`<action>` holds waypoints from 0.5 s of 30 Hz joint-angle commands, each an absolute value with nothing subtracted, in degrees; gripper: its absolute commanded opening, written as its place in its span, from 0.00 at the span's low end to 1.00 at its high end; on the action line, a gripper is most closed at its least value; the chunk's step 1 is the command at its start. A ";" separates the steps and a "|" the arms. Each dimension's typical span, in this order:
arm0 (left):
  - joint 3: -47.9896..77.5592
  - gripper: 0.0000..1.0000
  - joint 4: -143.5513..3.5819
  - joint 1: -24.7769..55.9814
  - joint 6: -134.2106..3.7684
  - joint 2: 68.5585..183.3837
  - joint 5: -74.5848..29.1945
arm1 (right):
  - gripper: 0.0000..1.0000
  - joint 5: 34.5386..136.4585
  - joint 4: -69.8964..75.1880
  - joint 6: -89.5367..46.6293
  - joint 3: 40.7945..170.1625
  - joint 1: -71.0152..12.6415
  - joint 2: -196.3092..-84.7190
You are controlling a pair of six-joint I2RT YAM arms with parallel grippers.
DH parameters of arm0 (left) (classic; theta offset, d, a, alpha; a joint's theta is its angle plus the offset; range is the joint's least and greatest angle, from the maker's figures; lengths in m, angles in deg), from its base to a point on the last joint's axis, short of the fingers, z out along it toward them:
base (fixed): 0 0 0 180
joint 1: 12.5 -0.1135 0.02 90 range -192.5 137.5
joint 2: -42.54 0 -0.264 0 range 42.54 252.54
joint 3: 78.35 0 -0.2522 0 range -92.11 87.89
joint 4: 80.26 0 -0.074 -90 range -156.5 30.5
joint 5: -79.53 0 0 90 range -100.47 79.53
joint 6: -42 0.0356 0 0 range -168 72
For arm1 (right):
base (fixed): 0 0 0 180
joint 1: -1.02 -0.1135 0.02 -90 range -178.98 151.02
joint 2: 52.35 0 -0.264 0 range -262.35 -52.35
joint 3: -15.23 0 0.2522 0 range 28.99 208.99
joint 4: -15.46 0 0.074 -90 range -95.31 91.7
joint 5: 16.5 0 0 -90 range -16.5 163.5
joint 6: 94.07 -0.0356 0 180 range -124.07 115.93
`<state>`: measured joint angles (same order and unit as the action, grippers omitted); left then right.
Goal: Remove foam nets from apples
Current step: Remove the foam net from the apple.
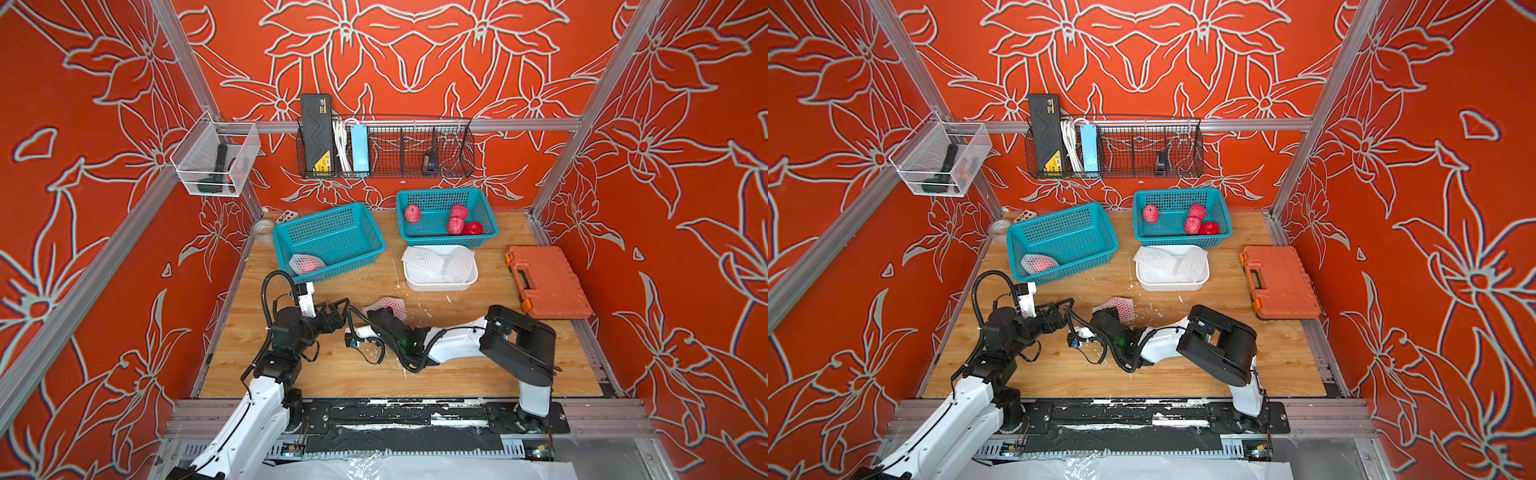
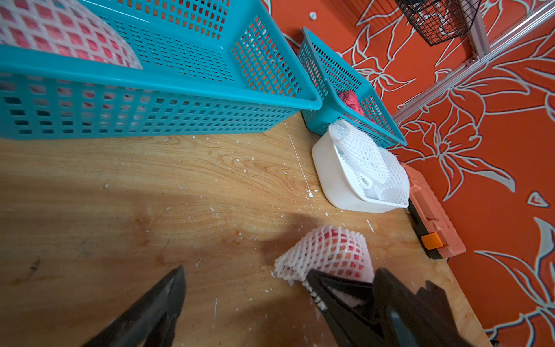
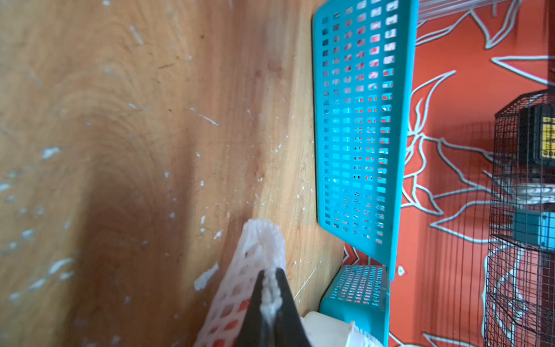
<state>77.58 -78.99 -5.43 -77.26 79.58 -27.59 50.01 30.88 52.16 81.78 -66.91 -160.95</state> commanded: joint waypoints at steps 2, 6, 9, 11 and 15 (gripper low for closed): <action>76.81 0.95 -80.16 -5.85 -77.22 80.15 -27.37 | 0.03 53.14 31.05 48.45 80.70 -66.01 -156.36; 76.36 0.95 -81.91 -5.82 -77.42 80.49 -28.19 | 0.00 56.39 29.04 44.55 80.01 -65.38 -152.83; 75.84 0.94 -82.97 -5.82 -77.36 81.57 -28.14 | 0.00 58.55 28.80 40.88 79.15 -64.74 -150.64; 75.37 0.94 -83.82 -5.89 -77.35 82.59 -28.76 | 0.00 59.54 28.95 38.75 78.61 -64.10 -149.77; 74.78 0.94 -85.88 -5.82 -77.71 84.84 -30.45 | 0.00 61.44 29.10 33.25 77.41 -62.99 -147.66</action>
